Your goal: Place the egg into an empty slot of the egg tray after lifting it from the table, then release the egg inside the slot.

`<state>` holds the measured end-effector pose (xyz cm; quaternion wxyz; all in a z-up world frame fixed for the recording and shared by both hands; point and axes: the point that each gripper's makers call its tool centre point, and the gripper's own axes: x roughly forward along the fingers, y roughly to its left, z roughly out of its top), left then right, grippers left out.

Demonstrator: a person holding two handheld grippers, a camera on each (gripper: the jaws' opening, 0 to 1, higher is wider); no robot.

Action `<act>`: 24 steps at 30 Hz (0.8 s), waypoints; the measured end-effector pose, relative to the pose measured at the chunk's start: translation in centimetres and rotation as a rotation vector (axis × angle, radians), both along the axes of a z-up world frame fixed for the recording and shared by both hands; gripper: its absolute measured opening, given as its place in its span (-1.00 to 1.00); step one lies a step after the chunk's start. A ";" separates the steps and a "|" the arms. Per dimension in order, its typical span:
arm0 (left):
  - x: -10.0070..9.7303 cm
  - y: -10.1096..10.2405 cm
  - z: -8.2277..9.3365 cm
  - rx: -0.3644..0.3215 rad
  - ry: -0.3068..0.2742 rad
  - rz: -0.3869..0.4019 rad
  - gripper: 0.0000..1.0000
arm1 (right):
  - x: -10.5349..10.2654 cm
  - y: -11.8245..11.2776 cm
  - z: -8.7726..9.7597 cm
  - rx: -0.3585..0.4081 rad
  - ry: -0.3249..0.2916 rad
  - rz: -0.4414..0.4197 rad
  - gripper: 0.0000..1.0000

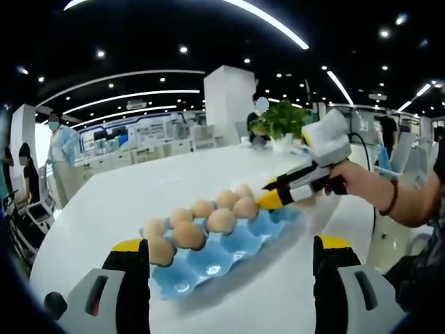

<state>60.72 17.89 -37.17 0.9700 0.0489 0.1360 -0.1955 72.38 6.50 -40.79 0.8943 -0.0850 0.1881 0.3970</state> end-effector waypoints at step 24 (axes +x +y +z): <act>0.3 -0.3 -0.2 -0.007 0.005 -0.001 1.00 | -0.8 0.0 0.2 0.072 0.015 0.025 -0.28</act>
